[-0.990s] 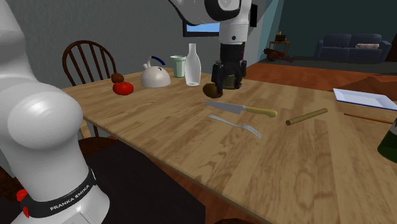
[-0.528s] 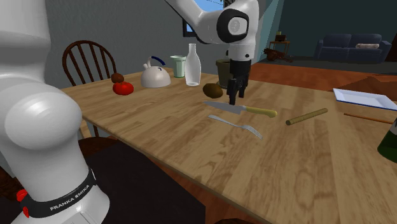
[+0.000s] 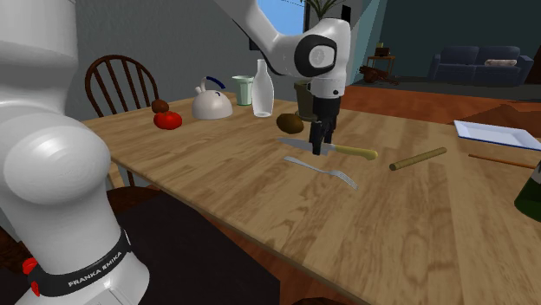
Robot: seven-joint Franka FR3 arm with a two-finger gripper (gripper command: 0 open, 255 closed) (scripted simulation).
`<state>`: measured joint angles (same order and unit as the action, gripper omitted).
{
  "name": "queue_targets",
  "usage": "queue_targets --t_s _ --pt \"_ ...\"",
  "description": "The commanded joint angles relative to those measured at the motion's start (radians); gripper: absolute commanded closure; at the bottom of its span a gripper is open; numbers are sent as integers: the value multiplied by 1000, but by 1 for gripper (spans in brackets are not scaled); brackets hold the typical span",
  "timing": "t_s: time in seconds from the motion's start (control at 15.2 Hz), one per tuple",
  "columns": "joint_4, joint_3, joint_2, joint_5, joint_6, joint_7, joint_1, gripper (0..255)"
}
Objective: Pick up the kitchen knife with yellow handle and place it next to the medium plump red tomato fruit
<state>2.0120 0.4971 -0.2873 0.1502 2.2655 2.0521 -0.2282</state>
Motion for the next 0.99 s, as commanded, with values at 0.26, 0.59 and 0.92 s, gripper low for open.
queue_targets --t_s 0.26,0.59,0.92 --pt "0 -1 -4 3 4 2 1 0" --pt "0 -1 -4 3 4 2 1 255" --pt "0 -1 -4 3 4 2 1 255"
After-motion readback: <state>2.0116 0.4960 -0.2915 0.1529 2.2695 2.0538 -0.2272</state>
